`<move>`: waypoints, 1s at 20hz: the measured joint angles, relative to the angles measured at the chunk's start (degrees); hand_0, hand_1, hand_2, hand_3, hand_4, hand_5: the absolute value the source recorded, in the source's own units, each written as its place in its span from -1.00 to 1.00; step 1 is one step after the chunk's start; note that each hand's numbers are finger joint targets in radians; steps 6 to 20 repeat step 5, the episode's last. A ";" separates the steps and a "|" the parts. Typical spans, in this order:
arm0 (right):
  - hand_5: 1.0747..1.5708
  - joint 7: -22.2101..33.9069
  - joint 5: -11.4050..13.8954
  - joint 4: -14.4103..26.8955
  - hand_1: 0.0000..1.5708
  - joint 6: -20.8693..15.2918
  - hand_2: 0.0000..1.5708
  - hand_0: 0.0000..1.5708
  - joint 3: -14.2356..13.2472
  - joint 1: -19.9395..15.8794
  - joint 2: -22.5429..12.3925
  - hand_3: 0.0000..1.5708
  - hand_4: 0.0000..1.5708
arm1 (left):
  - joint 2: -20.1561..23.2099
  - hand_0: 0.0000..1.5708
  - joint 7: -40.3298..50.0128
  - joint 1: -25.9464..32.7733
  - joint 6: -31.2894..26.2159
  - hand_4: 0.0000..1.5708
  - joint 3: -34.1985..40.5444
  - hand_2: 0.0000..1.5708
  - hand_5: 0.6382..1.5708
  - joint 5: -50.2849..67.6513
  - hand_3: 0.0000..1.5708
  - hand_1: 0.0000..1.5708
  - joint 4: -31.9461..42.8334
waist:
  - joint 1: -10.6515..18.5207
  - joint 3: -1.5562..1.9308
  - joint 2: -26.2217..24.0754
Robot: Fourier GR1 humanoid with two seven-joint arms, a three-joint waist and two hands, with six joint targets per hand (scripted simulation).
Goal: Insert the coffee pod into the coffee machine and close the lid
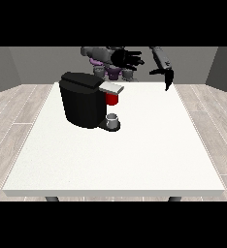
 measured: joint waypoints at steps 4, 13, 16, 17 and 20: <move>1.00 -3.41 -1.81 -0.91 -1.00 1.06 -1.00 -1.00 6.27 3.33 0.47 -1.00 -0.35 | -0.49 -1.00 -2.00 0.82 -0.03 -0.79 -0.53 -1.00 1.00 -0.54 -1.00 -1.00 1.39 | 0.04 -0.02 -0.23; 1.00 -4.47 -2.55 -1.51 -1.00 1.51 -1.00 -1.00 8.38 4.64 0.53 -1.00 -0.41 | -0.33 -1.00 -1.86 0.43 -0.21 -0.79 -0.39 -1.00 1.00 -0.37 -1.00 -1.00 1.73 | -0.15 -0.02 -0.45; 1.00 -4.47 -2.55 -1.51 -1.00 1.51 -1.00 -1.00 8.38 4.64 0.53 -1.00 -0.41 | -0.33 -1.00 -1.86 0.43 -0.21 -0.79 -0.39 -1.00 1.00 -0.37 -1.00 -1.00 1.73 | -0.15 -0.02 -0.45; 1.00 -4.47 -2.55 -1.51 -1.00 1.51 -1.00 -1.00 8.38 4.64 0.53 -1.00 -0.41 | -0.33 -1.00 -1.86 0.43 -0.21 -0.79 -0.39 -1.00 1.00 -0.37 -1.00 -1.00 1.73 | -0.15 -0.02 -0.45; 1.00 -4.47 -2.55 -1.51 -1.00 1.51 -1.00 -1.00 8.38 4.64 0.53 -1.00 -0.41 | -0.33 -1.00 -1.86 0.43 -0.21 -0.79 -0.39 -1.00 1.00 -0.37 -1.00 -1.00 1.73 | -0.15 -0.02 -0.45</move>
